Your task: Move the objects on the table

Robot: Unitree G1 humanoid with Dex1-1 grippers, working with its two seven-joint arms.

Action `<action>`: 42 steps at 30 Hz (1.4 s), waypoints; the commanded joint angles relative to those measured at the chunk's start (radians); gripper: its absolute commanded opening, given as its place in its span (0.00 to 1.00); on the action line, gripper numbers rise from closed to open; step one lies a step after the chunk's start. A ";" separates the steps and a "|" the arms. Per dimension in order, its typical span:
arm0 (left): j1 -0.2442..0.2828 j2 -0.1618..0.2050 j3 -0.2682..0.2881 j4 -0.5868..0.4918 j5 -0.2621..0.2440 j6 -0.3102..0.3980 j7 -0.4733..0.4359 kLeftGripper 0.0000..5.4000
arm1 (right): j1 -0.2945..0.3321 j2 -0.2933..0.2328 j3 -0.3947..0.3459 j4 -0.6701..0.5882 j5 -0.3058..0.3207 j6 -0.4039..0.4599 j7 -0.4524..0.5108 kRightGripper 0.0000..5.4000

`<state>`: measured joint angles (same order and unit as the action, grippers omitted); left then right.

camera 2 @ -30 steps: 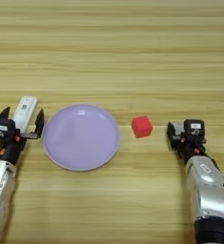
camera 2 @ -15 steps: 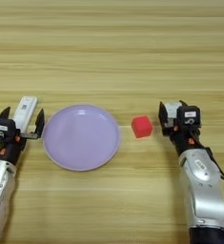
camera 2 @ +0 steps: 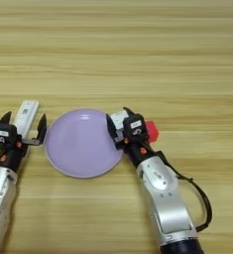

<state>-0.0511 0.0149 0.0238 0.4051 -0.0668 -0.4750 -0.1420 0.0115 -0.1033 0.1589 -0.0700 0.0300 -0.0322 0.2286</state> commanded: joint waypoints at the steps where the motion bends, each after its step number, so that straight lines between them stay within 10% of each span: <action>1: -0.007 0.003 0.000 0.011 0.008 0.007 0.003 1.00 | -0.032 0.024 0.035 0.035 -0.004 0.009 0.019 0.46; 26: -0.003 -0.001 -0.003 0.006 0.010 0.007 0.008 1.00 | -0.023 0.055 0.149 0.166 -0.027 0.007 0.100 0.46; 42: -0.002 -0.002 -0.005 0.003 0.012 0.008 0.010 1.00 | -0.018 0.059 0.129 0.146 -0.017 -0.012 0.095 0.82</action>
<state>-0.0516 0.0139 0.0216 0.4058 -0.0651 -0.4753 -0.1388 -0.0103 -0.0448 0.2971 0.0904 0.0088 -0.0342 0.3254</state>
